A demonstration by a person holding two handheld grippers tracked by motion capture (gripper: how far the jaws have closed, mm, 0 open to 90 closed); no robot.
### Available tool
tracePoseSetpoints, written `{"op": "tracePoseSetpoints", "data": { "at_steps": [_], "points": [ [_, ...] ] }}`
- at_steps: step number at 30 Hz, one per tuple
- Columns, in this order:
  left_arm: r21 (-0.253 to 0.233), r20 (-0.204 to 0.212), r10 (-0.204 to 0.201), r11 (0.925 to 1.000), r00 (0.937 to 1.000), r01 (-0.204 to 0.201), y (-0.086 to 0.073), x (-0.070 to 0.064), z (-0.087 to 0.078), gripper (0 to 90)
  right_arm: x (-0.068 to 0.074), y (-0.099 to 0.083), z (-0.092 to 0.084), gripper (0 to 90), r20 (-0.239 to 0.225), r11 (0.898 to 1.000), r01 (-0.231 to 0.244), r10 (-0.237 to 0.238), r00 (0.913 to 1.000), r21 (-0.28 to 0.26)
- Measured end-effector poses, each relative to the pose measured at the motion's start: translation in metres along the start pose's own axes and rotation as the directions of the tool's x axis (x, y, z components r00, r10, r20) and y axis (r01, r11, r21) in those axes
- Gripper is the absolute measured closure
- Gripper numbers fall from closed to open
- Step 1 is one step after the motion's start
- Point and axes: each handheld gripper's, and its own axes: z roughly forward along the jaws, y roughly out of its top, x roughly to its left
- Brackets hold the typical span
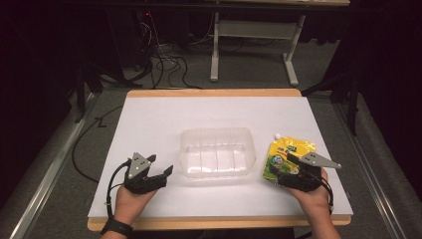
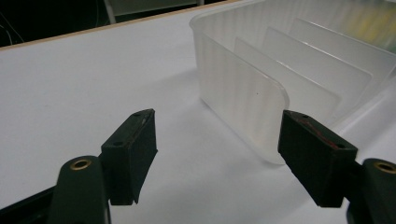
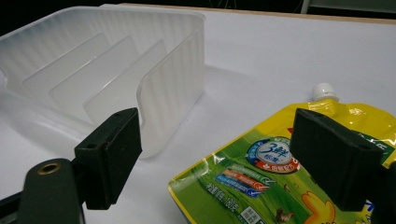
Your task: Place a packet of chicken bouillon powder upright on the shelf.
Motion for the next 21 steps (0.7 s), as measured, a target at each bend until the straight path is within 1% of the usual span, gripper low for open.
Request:
{"op": "tracePoseSetpoints", "data": {
  "at_steps": [3, 4, 9, 14, 16, 17, 18, 19, 20, 21],
  "points": [
    [0.004, -0.001, -0.003, 1.0000, 1.0000, 0.003, -0.0005, 0.0008, 0.0004, 29.3, 0.0000, -0.0007, 0.0001, 17.3, -0.001, 1.000, -0.001, 0.001, 1.0000, 0.004],
    [0.005, 0.003, -0.010, 0.9999, 0.9999, 0.010, -0.0008, 0.0018, 0.0006, 30.0, -0.0002, -0.0007, -0.0006, 17.7, 0.001, 1.000, 0.002, -0.002, 1.0000, 0.003],
    [0.010, 0.004, -0.014, 0.9999, 0.9999, 0.014, -0.0017, 0.0033, 0.0007, 32.5, -0.0016, -0.0010, -0.0024, 18.6, 0.004, 1.000, -0.004, 0.004, 1.0000, 0.000],
    [0.014, 0.008, -0.023, 0.9996, 0.9997, 0.023, -0.0025, 0.0057, 0.0008, 33.9, -0.0038, -0.0020, -0.0035, 22.4, 0.011, 1.000, -0.016, 0.016, 0.9998, -0.001],
    [0.017, 0.010, -0.021, 0.9996, 0.9997, 0.021, -0.0030, 0.0058, 0.0009, 34.4, -0.0033, -0.0025, -0.0024, 26.9, 0.015, 1.000, -0.008, 0.008, 0.9999, 0.005],
    [0.018, 0.011, -0.019, 0.9997, 0.9998, 0.019, -0.0031, 0.0057, 0.0012, 34.6, -0.0023, -0.0025, -0.0016, 29.2, 0.014, 1.000, -0.017, 0.016, 0.9998, 0.010],
    [0.017, 0.013, -0.018, 0.9997, 0.9998, 0.018, -0.0033, 0.0055, 0.0014, 34.6, -0.0017, -0.0023, -0.0001, 32.3, 0.009, 1.000, -0.014, 0.014, 0.9999, 0.015],
    [0.017, 0.013, -0.018, 0.9997, 0.9998, 0.018, -0.0033, 0.0055, 0.0014, 34.6, -0.0017, -0.0023, -0.0001, 32.3, 0.009, 1.000, -0.014, 0.014, 0.9999, 0.015],
    [0.014, 0.012, -0.015, 0.9998, 0.9998, 0.015, -0.0033, 0.0052, 0.0015, 34.6, 0.0003, -0.0022, 0.0013, 35.2, 0.005, 0.999, -0.023, 0.023, 0.9997, 0.022],
    [0.012, 0.011, -0.015, 0.9998, 0.9998, 0.015, -0.0034, 0.0052, 0.0015, 34.6, 0.0031, -0.0020, 0.0036, 43.5, 0.002, 0.999, -0.018, 0.018, 0.9998, 0.028]
  ]
}}
